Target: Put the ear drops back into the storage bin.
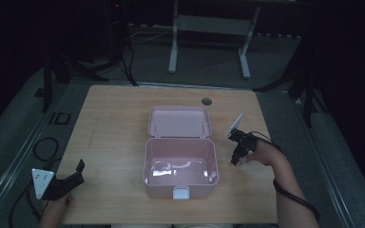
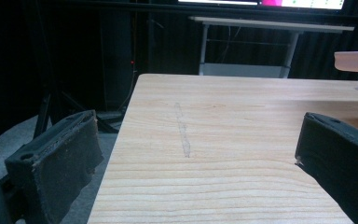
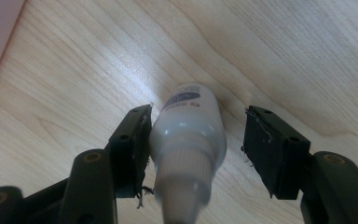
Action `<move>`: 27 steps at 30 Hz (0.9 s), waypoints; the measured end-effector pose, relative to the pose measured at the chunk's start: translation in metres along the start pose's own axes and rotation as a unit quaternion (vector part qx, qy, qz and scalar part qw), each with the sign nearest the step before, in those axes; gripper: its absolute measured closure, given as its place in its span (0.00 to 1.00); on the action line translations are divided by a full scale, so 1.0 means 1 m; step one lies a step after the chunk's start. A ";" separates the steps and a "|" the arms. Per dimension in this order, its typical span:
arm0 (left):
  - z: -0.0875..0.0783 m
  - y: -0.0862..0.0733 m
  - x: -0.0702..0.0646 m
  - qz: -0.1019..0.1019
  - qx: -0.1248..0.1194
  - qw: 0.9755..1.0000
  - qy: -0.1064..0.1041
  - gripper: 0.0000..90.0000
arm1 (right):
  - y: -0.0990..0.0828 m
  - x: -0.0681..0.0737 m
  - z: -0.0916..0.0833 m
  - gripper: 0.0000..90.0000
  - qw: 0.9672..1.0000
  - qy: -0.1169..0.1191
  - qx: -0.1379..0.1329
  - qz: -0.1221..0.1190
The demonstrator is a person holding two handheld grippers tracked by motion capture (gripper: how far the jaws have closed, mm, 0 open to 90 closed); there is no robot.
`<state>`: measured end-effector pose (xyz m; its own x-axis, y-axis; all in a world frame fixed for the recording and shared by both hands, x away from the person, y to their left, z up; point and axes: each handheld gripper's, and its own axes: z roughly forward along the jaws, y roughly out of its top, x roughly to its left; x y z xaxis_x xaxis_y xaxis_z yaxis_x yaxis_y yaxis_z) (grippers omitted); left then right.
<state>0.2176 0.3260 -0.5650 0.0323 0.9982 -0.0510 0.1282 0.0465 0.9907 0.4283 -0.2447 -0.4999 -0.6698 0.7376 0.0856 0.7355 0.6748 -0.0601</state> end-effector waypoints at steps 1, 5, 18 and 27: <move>0.000 0.000 0.000 0.000 0.000 1.000 0.000 0.00 | 0.000 0.000 0.001 0.49 1.000 -0.001 0.003 0.000; 0.000 0.000 0.000 0.002 0.000 1.000 0.000 0.00 | 0.001 0.002 0.004 0.59 1.000 0.001 0.001 -0.010; 0.000 0.000 0.000 0.001 0.000 1.000 0.001 0.00 | -0.003 0.009 0.000 0.66 0.997 -0.037 0.003 -0.074; 0.000 0.000 -0.001 0.002 0.000 1.000 0.002 0.00 | -0.014 0.019 -0.003 0.66 0.985 -0.042 0.015 -0.165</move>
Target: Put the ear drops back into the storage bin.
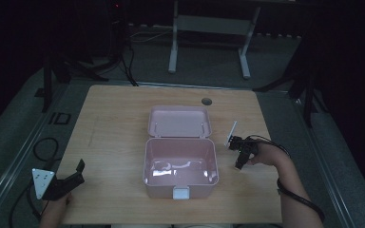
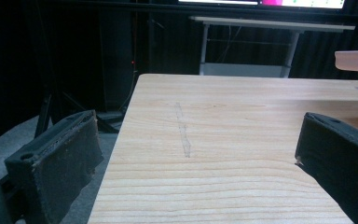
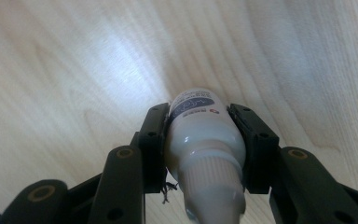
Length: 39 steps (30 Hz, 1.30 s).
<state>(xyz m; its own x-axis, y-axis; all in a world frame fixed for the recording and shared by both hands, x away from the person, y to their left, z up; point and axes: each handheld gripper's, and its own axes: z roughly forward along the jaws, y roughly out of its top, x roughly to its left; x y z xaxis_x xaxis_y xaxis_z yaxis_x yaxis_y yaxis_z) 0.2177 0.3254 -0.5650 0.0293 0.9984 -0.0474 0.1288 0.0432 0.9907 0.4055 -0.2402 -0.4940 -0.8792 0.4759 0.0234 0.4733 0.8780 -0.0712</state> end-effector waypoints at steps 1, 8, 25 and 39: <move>0.000 0.000 0.000 0.000 0.000 1.000 0.000 0.00 | -0.001 0.002 -0.001 0.66 1.000 0.000 0.000 -0.011; 0.000 0.000 0.000 0.000 0.000 1.000 0.000 0.00 | -0.005 0.010 -0.005 0.66 0.998 -0.006 0.008 -0.054; 0.000 0.000 0.000 0.001 0.000 1.000 0.000 0.00 | -0.015 0.047 -0.015 0.66 0.981 -0.019 0.016 -0.194; 0.000 0.000 0.000 0.000 0.000 1.000 0.000 0.00 | -0.019 0.067 -0.026 0.66 0.970 -0.037 0.035 -0.238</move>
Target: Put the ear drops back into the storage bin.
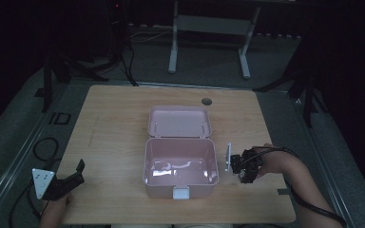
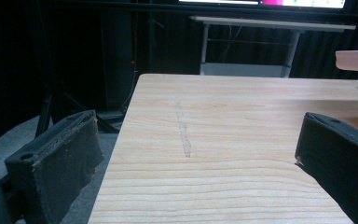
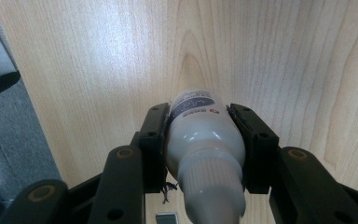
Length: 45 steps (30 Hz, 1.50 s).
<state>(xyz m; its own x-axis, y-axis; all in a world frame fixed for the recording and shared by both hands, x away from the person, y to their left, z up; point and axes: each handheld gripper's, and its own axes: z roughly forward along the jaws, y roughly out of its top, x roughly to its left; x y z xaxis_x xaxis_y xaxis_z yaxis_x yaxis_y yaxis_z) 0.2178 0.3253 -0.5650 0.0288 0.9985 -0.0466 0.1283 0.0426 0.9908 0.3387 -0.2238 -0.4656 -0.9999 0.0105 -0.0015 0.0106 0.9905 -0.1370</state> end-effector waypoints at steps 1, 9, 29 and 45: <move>0.000 0.000 0.000 0.000 0.000 1.000 0.000 0.00 | 0.000 0.000 0.000 0.66 1.000 0.001 0.001 -0.001; 0.000 0.000 0.000 0.000 0.000 1.000 0.000 0.00 | 0.004 0.007 -0.012 0.66 1.000 0.004 0.004 -0.003; 0.000 0.000 0.000 -0.001 0.001 1.000 0.001 0.00 | 0.008 0.014 -0.055 0.66 1.000 -0.012 -0.004 -0.002; 0.000 0.000 0.000 -0.002 0.000 1.000 0.000 0.00 | 0.021 0.013 -0.090 0.66 1.000 -0.018 -0.003 0.003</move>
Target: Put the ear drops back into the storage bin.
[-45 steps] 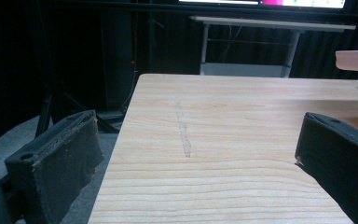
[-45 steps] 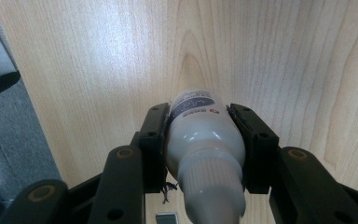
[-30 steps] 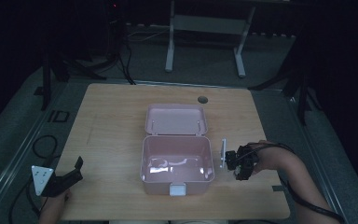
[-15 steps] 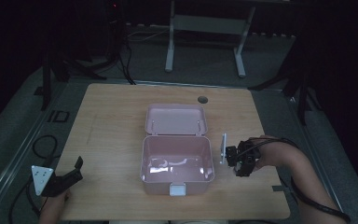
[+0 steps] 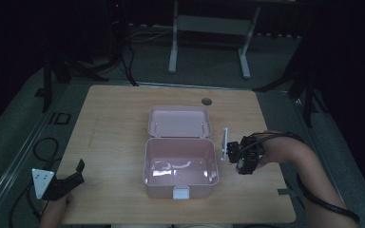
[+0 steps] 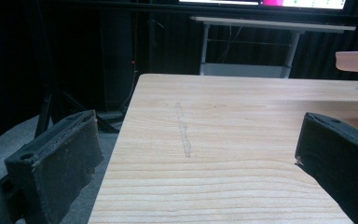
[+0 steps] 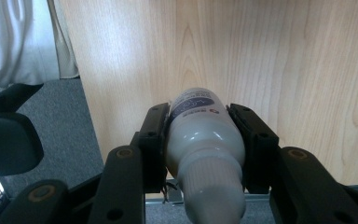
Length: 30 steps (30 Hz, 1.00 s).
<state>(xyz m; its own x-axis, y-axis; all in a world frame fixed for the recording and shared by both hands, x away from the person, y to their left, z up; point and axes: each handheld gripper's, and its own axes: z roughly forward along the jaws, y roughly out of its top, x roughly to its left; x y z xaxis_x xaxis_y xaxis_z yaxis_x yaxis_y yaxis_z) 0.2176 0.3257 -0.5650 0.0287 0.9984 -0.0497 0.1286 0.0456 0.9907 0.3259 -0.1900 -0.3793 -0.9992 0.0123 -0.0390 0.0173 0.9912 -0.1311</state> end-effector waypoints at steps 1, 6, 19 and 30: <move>0.000 0.000 0.000 0.000 0.000 1.000 0.000 0.00 | 0.001 0.000 -0.001 0.66 1.000 0.000 0.000 0.001; 0.000 0.000 0.000 -0.001 0.000 1.000 0.000 0.00 | 0.013 -0.001 -0.011 0.66 1.000 -0.008 -0.002 -0.002; 0.000 0.000 0.000 0.000 0.000 1.000 -0.002 0.00 | 0.044 -0.001 -0.026 0.66 1.000 -0.011 -0.014 -0.022; 0.000 0.000 0.000 0.000 -0.001 1.000 -0.003 0.00 | 0.068 -0.001 -0.028 0.66 0.999 -0.010 -0.013 -0.041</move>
<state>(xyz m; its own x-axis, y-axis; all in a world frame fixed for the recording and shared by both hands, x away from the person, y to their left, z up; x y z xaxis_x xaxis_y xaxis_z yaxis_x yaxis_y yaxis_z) 0.2173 0.3260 -0.5651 0.0354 0.9981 -0.0507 0.1270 0.0458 0.9908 0.3274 -0.1190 -0.3604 -0.9962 -0.0716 -0.0491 -0.0659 0.9918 -0.1091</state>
